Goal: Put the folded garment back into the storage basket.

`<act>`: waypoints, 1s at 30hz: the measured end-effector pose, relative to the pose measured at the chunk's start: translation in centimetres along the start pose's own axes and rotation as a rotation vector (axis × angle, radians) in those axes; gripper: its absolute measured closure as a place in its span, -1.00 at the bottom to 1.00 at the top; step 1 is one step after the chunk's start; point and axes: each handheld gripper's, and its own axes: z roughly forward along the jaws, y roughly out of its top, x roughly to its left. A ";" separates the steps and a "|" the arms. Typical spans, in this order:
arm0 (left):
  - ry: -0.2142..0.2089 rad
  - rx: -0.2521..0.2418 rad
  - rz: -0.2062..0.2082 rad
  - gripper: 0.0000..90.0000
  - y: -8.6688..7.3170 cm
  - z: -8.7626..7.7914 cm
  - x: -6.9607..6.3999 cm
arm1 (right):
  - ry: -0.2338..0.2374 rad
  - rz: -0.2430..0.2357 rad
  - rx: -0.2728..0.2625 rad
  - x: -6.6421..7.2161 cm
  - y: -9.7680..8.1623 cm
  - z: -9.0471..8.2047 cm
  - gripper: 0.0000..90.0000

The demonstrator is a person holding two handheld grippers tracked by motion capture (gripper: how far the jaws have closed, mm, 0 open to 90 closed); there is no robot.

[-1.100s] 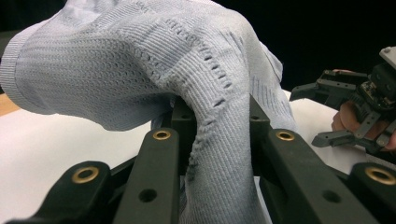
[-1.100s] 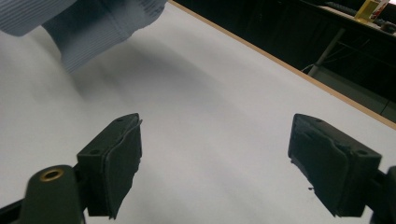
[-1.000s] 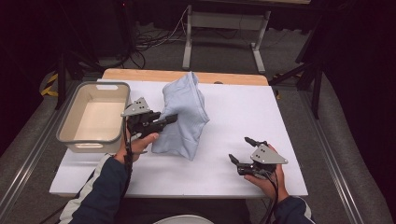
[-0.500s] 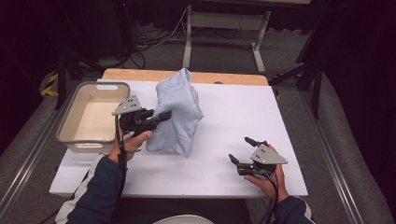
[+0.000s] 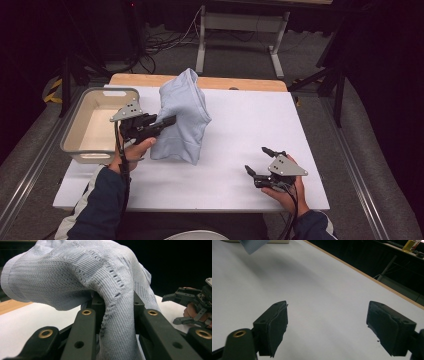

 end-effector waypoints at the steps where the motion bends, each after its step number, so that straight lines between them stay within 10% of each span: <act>1: 0.001 -0.001 0.002 0.65 0.0 -0.1 0.0 | 0.000 0.000 -0.001 0.0 0.0 0.0 -0.59; 30: 0.054 -0.044 -0.008 0.65 0.5 -3.0 1.6 | 0.001 0.001 -0.002 0.0 0.0 0.0 -0.59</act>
